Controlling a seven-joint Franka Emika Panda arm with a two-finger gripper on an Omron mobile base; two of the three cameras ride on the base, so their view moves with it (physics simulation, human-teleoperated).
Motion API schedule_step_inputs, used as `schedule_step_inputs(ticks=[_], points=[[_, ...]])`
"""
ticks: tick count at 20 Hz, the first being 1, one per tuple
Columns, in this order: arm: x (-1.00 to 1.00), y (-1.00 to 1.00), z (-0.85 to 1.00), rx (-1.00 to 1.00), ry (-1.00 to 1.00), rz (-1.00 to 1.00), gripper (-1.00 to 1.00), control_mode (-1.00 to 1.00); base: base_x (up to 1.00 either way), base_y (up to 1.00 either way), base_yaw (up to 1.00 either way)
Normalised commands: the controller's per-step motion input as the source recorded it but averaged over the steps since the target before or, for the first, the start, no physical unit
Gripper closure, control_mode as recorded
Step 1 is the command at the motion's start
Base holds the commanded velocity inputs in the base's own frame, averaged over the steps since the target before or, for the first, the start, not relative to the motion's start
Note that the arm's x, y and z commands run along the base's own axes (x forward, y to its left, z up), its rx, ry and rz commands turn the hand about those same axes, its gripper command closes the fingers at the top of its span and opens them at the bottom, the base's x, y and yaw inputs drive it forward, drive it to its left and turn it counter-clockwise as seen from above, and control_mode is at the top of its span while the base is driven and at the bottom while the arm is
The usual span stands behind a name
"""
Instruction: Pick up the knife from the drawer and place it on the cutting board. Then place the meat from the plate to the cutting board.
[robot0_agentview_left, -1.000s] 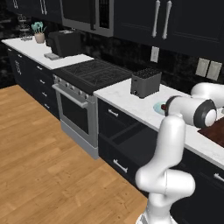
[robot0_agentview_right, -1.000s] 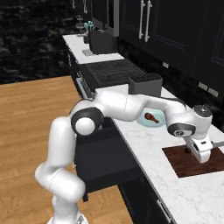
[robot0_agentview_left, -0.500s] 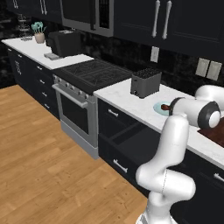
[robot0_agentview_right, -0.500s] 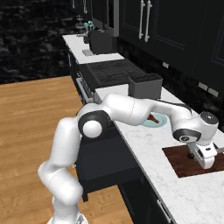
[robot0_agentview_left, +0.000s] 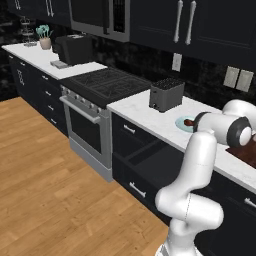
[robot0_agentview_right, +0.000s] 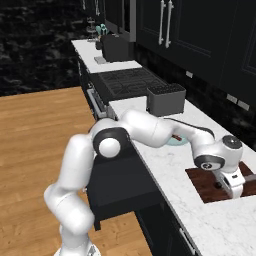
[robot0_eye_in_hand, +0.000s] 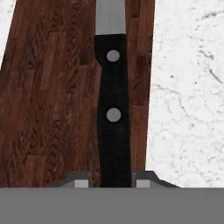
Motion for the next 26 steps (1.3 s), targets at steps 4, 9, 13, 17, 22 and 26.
schedule_step_inputs(ticks=[4, 9, 13, 17, 22, 26], points=[[0.0, 0.0, -0.34, -0.05, 0.04, 0.0, 1.0, -1.0, 0.0, 0.0, 0.0], [0.01, 0.01, -0.08, -0.01, 0.0, 0.0, 1.0, -1.0, 0.0, 0.0, 0.0], [0.0, 0.04, 0.0, 0.0, 0.0, 0.0, 1.0, -1.0, 0.0, 0.0, 0.0], [0.0, 0.03, 0.0, 0.0, 0.01, 0.0, 1.0, -1.0, 0.0, 0.0, 0.0], [0.0, 0.0, 0.0, 0.0, 0.01, 0.0, 1.0, -1.0, 0.0, 0.0, 0.0], [0.0, 0.05, 0.0, 0.0, 0.0, 0.0, 1.0, -1.0, 0.0, 0.0, 0.0]])
